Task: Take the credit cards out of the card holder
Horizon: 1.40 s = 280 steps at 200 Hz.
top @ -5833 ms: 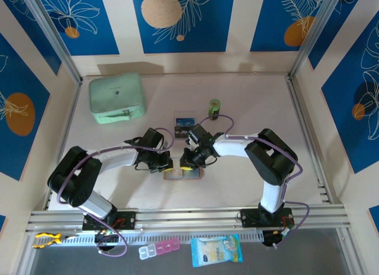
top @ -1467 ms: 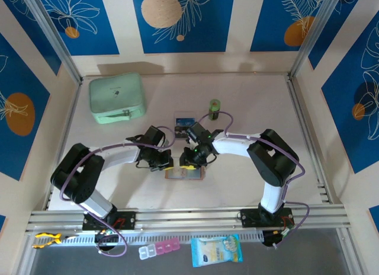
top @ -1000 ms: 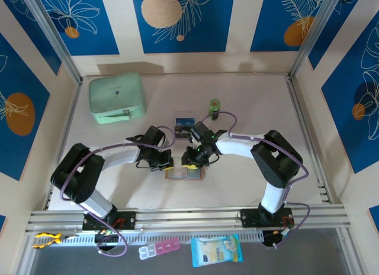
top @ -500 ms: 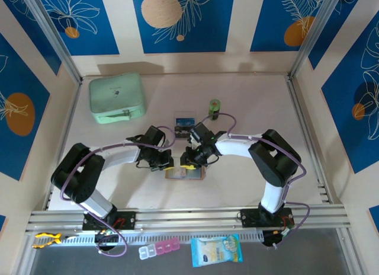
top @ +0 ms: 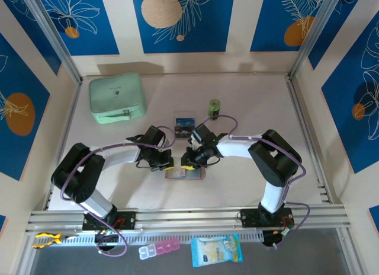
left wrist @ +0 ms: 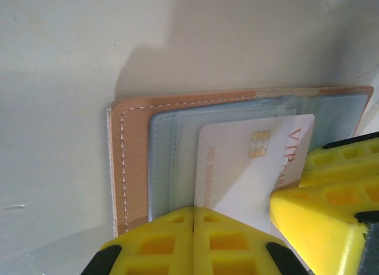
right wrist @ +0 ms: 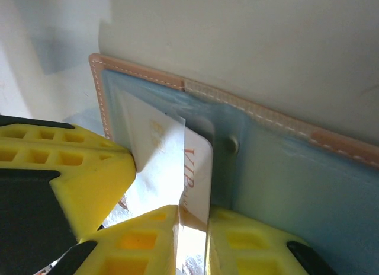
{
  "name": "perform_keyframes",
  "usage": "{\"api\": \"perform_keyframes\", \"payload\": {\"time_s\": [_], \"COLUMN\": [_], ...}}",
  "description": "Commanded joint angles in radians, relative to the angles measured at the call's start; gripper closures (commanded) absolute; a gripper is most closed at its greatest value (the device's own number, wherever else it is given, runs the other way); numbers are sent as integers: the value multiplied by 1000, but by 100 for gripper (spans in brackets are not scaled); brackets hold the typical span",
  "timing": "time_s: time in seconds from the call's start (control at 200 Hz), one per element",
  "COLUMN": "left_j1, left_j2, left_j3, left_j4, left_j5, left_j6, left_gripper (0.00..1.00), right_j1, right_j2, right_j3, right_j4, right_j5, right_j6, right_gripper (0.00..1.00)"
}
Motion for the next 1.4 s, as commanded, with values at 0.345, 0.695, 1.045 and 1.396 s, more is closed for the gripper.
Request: {"api": "perform_keyframes", "payload": {"time_s": [0.345, 0.695, 1.045, 1.396], "left_j1": [-4, -3, 4, 4], "left_j2": [47, 42, 12, -22], "left_j3": [3, -8, -17, -28], "left_j4": [-58, -62, -78, -92], "left_j5": [-32, -39, -56, -63], "left_j6": [23, 23, 22, 20], "left_gripper": [99, 99, 99, 99], "right_j1": [-27, -32, -35, 6], "right_j2": [-66, -80, -117, -126], "right_j3": [-46, -59, -20, 109], "right_j4": [69, 43, -160, -370], "right_j5": [-43, -33, 47, 164], "right_j6": [42, 30, -52, -131], "right_gripper": [86, 91, 91, 92]}}
